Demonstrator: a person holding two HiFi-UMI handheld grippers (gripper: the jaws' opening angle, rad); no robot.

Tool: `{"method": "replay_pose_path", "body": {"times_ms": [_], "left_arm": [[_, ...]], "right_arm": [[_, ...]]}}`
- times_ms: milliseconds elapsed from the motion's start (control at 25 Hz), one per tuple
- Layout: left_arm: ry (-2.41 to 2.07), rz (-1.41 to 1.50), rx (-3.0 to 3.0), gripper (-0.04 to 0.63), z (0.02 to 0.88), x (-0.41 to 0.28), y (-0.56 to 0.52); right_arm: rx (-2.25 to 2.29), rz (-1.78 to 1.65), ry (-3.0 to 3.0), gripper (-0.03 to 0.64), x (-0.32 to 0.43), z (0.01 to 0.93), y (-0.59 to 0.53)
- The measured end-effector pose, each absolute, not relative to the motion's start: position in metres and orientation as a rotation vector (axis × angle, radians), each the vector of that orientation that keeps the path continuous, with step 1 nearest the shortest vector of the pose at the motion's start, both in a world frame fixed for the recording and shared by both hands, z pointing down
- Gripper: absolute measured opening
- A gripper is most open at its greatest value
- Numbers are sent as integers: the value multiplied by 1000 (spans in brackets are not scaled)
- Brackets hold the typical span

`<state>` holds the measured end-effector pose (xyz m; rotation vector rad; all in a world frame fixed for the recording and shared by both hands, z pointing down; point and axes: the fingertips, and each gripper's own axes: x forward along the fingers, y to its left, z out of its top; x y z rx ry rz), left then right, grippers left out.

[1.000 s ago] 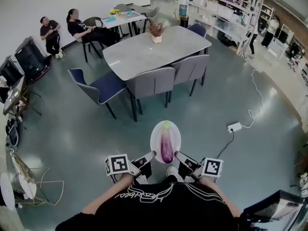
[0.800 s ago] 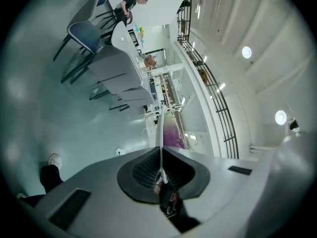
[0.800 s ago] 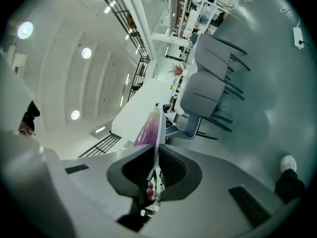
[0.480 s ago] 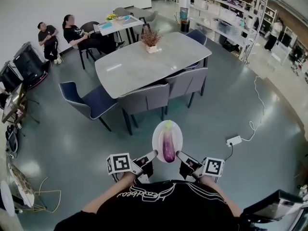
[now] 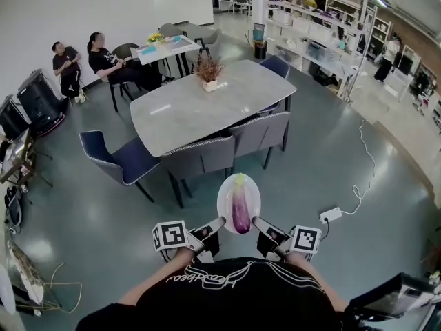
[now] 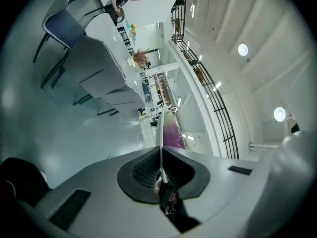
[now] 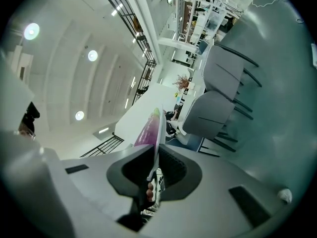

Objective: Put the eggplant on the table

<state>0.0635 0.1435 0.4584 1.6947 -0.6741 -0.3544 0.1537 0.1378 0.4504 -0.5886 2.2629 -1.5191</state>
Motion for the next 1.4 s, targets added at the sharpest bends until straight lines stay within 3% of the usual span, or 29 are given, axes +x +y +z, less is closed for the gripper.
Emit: {"method": "replay_pose_path", "body": {"times_ms": [640, 1400], "left_arm": [[-678, -380, 1666, 18, 465, 40, 86], [-689, -313, 1687, 18, 476, 1, -172]], "right_arm": [[-561, -1527, 2294, 38, 131, 454, 78], [-640, -1580, 2216, 38, 92, 474, -174]]}}
